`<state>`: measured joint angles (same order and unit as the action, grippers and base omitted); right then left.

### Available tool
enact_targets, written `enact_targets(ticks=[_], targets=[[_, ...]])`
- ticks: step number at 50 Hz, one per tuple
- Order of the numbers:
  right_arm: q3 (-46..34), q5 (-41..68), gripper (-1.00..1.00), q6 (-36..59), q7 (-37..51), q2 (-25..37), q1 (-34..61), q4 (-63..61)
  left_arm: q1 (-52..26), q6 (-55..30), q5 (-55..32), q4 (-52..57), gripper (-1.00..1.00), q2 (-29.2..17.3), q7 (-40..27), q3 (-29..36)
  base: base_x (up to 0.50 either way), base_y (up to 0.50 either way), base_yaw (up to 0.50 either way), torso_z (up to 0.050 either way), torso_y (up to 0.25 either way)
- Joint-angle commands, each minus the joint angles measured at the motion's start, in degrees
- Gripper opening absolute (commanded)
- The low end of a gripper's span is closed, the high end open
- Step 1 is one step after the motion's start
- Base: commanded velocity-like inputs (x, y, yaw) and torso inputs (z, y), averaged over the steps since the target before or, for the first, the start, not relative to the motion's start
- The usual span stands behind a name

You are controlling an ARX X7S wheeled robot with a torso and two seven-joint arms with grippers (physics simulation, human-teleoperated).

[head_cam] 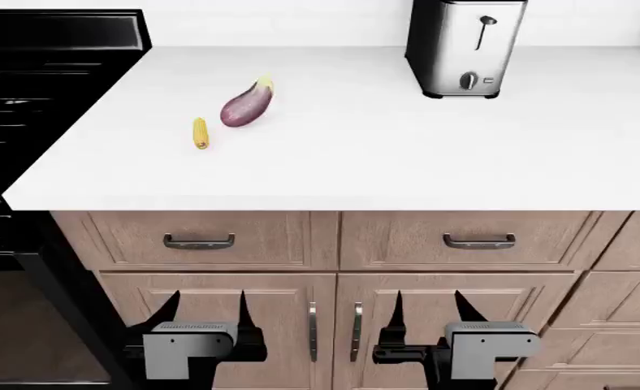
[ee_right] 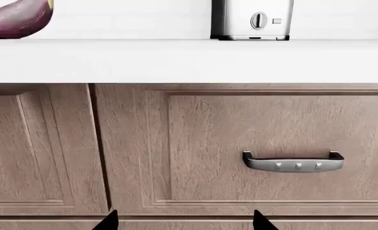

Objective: Pick the eggplant, corn from the counter and place them in the cabinet. Then close the cabinet.

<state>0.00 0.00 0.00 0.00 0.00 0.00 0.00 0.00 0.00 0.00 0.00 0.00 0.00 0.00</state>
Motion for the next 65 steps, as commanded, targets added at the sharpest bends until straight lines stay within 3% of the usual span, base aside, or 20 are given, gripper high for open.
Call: enact_targets(ticks=[1, 13, 26, 35, 65], targets=[[-1.1, 0.9, 1.00, 0.3, 1.1, 0.9, 0.0, -0.5, -0.2, -0.2, 0.2, 0.6, 1.00, -1.1, -1.3, 1.4, 0.00, 0.00, 0.00, 0.000, 0.000], [-3.6, -0.2, 1.00, 12.3, 2.1, 4.5, 2.7, -10.1, -3.2, -7.6, -2.0, 12.6, 1.00, -3.8, -1.5, 3.4, 0.00, 0.00, 0.00, 0.027, 0.000], [-1.7, 6.7, 1.00, 25.0, -1.4, 8.2, 7.6, -25.3, -15.9, -33.7, -6.2, 31.7, 1.00, -7.6, -0.2, 3.7, 0.00, 0.00, 0.00, 0.050, 0.000], [-2.1, 7.8, 1.00, 36.0, -2.1, 11.6, 12.8, -34.4, -25.6, -48.8, -13.3, 34.7, 1.00, -7.6, 0.5, -2.0, 0.15, 0.00, 0.00, 0.050, 0.000], [5.0, 20.2, 1.00, 59.1, -4.4, 14.2, 28.4, -47.3, -33.6, -58.2, -17.7, 39.6, 1.00, -10.8, 0.1, -4.0, 0.47, 0.15, 0.00, 0.050, 0.000]])
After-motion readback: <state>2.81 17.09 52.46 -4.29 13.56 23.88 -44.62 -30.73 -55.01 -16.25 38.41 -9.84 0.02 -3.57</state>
